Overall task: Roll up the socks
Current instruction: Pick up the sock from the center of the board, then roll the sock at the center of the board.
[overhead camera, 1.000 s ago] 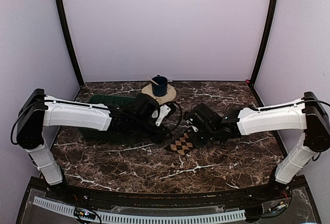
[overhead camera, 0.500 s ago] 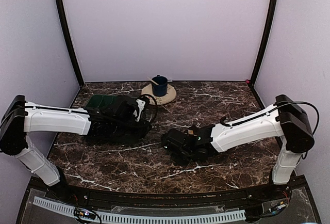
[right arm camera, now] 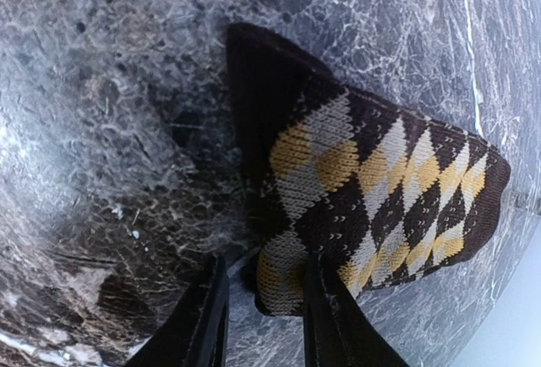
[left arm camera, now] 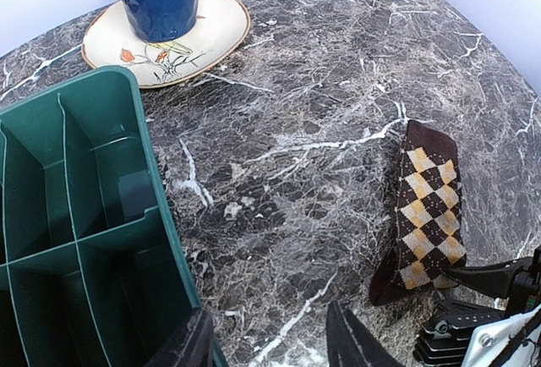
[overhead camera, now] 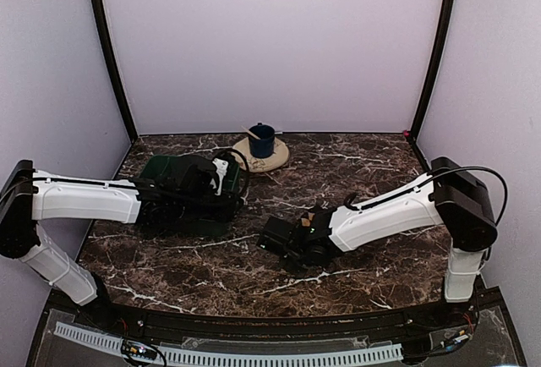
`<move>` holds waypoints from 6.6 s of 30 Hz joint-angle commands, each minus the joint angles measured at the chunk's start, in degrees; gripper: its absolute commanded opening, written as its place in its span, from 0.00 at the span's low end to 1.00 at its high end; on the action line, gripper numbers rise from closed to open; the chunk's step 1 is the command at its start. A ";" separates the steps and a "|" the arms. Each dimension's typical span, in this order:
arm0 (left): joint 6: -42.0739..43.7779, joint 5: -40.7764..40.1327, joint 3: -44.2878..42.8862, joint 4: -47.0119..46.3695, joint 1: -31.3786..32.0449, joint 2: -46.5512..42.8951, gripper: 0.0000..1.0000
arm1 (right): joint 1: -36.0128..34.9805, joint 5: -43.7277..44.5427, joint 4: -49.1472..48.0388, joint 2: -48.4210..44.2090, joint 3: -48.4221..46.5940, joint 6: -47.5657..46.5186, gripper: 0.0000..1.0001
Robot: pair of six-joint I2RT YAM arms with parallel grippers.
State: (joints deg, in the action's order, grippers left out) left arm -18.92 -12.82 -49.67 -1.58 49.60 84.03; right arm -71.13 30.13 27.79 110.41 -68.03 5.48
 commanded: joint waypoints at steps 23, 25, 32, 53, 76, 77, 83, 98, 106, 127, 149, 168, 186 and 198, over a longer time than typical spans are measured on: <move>3.95 5.50 5.34 -9.24 -0.81 -4.15 0.48 | 3.56 -17.58 -0.94 -3.25 2.45 0.31 0.00; 4.58 6.90 6.09 -10.61 -0.82 -4.51 0.48 | 4.43 -21.20 -2.01 -4.80 3.91 0.39 0.00; 7.66 14.69 7.54 -13.37 -0.46 -3.91 0.48 | 7.63 -33.20 -5.45 -8.97 6.89 1.38 0.00; 21.59 30.82 8.31 -16.90 6.30 2.84 0.49 | 19.10 -61.10 -17.03 -14.98 15.55 9.85 0.00; 48.89 19.46 0.41 -8.43 15.06 10.63 0.51 | 20.76 -65.91 -13.30 -15.59 16.06 7.73 0.00; 49.53 18.81 0.29 -8.23 15.34 11.09 0.51 | 20.73 -65.99 -13.22 -15.74 16.06 7.69 0.00; 53.32 13.24 1.00 -9.31 16.72 12.74 0.48 | 20.87 -66.67 -12.72 -16.12 16.48 7.53 0.00; 57.48 9.76 -0.30 -8.85 16.92 13.98 0.25 | 20.94 -66.79 -11.71 -16.56 16.92 7.36 0.00; 56.97 13.91 -2.50 -2.46 16.93 13.16 0.15 | 21.08 -65.62 -11.49 -16.54 16.89 8.07 0.00; 52.39 28.90 -18.98 22.76 16.11 23.55 0.00 | 21.06 -60.93 -18.14 -24.32 23.90 15.94 0.35; 50.06 46.61 -33.08 37.03 9.48 32.02 0.00 | 19.95 -35.20 -16.80 -37.02 30.81 23.95 0.42; 49.50 60.23 -42.36 46.14 5.18 39.53 0.00 | -4.15 0.54 -9.61 -39.02 29.95 27.94 0.43; 49.94 66.18 -45.90 49.52 3.88 43.91 0.00 | -18.95 13.62 -5.49 -26.04 21.59 15.84 0.54; 50.34 69.05 -48.05 51.63 3.46 46.24 0.00 | -20.01 11.78 -6.78 -23.56 21.78 4.50 0.59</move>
State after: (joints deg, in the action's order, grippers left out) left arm 30.68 53.69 -96.05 47.40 53.39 129.80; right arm -90.48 41.87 22.31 85.76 -45.21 14.46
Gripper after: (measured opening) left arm 0.041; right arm 0.582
